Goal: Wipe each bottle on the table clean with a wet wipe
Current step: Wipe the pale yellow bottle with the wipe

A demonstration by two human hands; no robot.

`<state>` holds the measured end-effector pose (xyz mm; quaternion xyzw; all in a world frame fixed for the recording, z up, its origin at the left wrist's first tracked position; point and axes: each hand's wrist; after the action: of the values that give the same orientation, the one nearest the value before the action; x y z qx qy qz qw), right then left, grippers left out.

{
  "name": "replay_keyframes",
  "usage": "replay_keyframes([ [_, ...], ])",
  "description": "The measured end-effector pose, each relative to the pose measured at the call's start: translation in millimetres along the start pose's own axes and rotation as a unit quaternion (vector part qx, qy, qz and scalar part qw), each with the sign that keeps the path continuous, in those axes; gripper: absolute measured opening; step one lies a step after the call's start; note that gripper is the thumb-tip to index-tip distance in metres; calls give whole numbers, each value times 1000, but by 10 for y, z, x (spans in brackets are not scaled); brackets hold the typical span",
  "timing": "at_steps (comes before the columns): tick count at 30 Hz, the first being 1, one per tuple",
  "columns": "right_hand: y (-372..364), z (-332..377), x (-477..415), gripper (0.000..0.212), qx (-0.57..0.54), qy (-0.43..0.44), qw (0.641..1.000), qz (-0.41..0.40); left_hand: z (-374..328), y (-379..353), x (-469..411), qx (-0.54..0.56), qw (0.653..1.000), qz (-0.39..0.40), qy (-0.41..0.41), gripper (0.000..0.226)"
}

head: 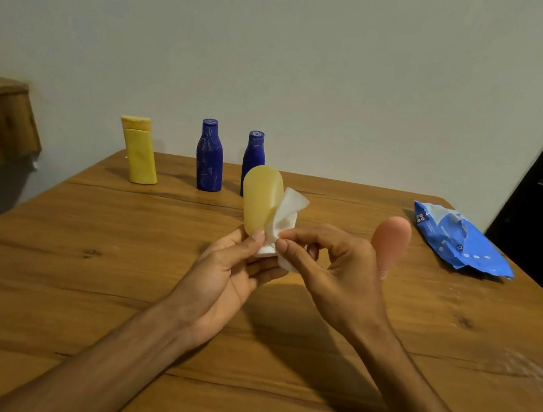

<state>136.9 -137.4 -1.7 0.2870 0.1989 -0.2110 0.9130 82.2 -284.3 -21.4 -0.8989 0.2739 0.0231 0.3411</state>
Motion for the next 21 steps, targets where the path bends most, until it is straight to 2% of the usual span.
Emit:
replay_keyframes([
  [3, -10, 9, 10, 15, -15, 5, 1000, 18, -3, 18, 5, -12, 1000, 11, 3, 41],
  [7, 9, -13, -6, 12, -23, -25, 999, -8, -9, 50, -4, -14, 1000, 2, 10, 44],
  [11, 11, -33, -2, 13, 5, -20, 1000, -23, -12, 36, -3, -5, 1000, 10, 11, 50],
  [14, 12, -39, -4, 12, -34, -28, 999, -10, -19, 33, -19, 4, 1000, 2, 16, 51],
  [17, 11, -29, -7, 10, -72, -36, 997, 3, -28, 38, -28, -17, 1000, 8, 24, 48],
  [21, -1, -48, -9, 10, -61, -39, 997, -12, -1, 38, -24, -54, 998, 14, 17, 44],
])
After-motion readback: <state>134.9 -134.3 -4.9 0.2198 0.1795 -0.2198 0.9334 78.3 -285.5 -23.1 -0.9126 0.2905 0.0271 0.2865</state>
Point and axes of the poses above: each hand's wrist, its own x-axis away from the middle knuckle, its own y-axis out of the back of the hand, z = x × y, and after that the axes turned 11 degrees about -y, right-handed
